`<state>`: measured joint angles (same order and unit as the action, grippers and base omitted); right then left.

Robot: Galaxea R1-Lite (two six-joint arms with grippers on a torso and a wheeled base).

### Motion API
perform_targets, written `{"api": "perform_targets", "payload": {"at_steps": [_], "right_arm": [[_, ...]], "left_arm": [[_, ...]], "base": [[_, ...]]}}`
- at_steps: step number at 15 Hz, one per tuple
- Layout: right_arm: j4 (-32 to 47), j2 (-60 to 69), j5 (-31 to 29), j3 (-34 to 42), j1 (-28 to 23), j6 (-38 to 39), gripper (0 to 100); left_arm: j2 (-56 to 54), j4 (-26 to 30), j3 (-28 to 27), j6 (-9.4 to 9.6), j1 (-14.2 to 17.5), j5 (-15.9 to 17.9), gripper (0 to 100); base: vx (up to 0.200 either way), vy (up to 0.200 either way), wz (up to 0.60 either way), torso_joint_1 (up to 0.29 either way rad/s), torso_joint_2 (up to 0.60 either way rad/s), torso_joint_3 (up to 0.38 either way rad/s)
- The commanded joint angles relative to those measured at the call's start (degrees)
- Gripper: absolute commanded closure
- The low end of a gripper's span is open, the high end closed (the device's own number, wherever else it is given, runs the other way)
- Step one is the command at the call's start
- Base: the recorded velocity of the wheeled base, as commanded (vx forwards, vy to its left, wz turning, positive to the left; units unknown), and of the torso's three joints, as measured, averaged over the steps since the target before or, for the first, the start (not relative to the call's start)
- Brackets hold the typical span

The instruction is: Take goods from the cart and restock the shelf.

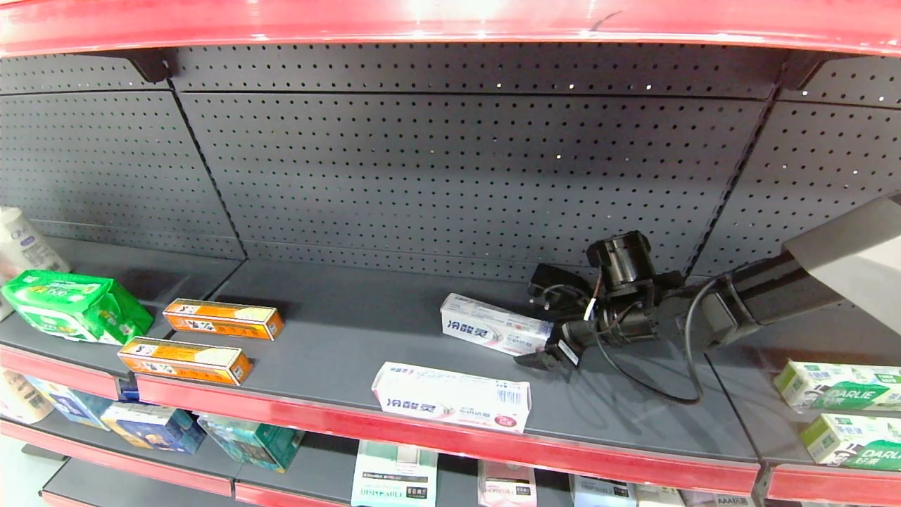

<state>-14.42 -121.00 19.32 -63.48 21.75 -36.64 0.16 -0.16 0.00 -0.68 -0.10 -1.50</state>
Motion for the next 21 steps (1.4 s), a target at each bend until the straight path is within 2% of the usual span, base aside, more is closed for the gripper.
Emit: {"api": "perform_targets", "payload": {"at_steps": [1, 10, 21], "right_arm": [[-0.1, 0.8, 0.1, 1.2, -0.4, 1.9, 0], [-0.3, 4.3, -0.2, 5.6, -3.8, 7.6, 0], [-0.8, 4.3, -1.3, 6.8, -8.2, 9.1, 0]], "left_arm": [[0.0, 0.0, 0.0, -0.02, 0.0, 0.0, 0], [0.0, 0.0, 0.0, -0.02, 0.1, 0.0, 0], [0.0, 0.0, 0.0, -0.02, 0.0, -0.1, 0]], "base": [[0.0, 0.0, 0.0, 0.0, 0.0, 0.0], [0.0, 0.0, 0.0, 0.0, 0.0, 0.0], [0.0, 0.0, 0.0, 0.0, 0.0, 0.0]]}}
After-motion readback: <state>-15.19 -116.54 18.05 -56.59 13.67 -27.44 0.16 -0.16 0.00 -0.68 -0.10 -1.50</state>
